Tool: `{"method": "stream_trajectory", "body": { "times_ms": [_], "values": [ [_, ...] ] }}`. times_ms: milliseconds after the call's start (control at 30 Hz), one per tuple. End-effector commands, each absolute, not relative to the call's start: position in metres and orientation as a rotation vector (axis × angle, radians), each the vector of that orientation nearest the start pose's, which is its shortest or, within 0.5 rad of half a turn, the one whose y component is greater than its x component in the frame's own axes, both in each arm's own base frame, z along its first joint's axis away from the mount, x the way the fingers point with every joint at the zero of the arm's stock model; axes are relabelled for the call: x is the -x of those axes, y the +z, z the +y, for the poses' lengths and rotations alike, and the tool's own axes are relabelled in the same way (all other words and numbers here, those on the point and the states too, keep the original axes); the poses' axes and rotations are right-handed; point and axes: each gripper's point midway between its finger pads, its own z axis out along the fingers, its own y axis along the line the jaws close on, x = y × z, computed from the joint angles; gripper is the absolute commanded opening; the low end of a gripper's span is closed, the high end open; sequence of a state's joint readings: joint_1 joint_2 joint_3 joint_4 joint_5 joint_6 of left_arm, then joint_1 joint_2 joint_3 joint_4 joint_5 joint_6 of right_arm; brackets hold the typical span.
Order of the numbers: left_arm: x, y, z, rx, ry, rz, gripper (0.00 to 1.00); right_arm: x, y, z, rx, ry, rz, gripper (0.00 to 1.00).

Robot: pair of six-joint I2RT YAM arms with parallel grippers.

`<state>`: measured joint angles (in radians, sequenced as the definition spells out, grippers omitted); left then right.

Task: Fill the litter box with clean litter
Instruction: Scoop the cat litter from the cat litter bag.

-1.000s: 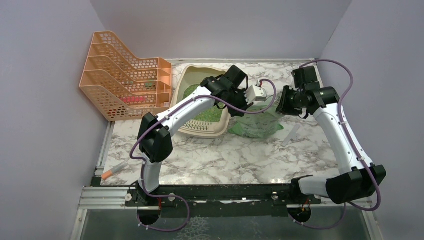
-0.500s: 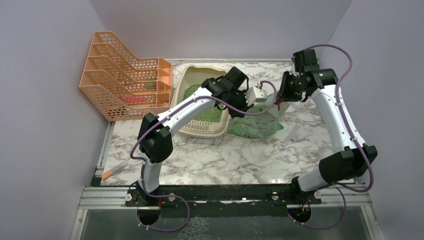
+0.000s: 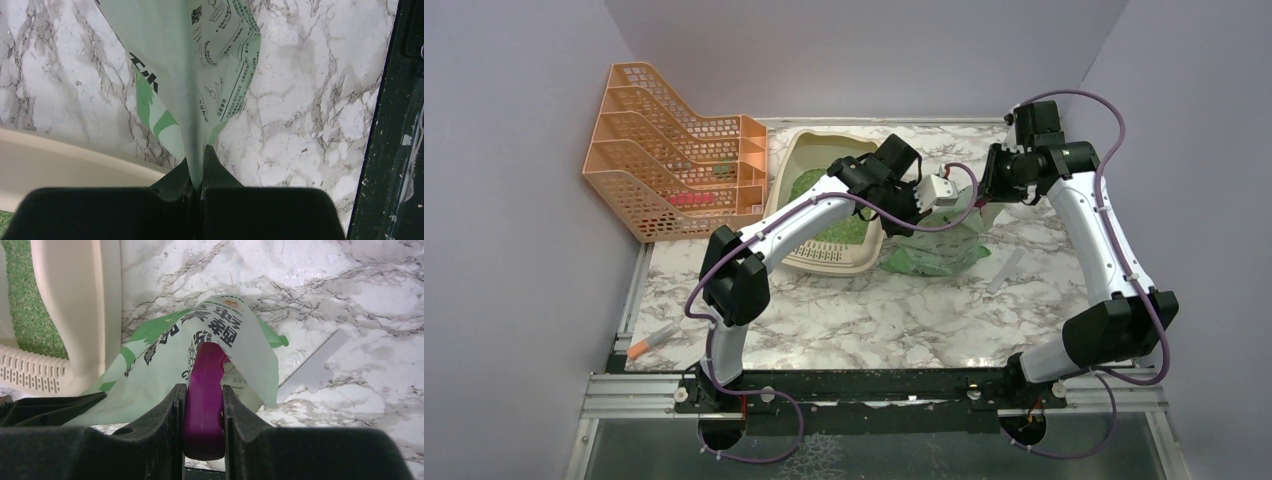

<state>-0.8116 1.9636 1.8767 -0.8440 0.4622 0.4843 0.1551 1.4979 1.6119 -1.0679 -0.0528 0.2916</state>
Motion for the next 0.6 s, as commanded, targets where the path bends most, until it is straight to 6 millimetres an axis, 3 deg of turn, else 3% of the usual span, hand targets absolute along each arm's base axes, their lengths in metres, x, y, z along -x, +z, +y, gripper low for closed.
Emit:
{"method": "stream_trajectory", "body": {
  "times_ms": [0,567],
  "values": [
    [-0.262,0.202,-0.402,-1.702,-0.817,1.804,0.0,-0.344,0.233,0.091,-0.069,0.374,2.496,0.23],
    [-0.263,0.204,-0.403,-1.694,-0.817,1.807,0.0,-0.344,0.221,0.096,-0.059,0.414,2.487,0.3]
  ]
}}
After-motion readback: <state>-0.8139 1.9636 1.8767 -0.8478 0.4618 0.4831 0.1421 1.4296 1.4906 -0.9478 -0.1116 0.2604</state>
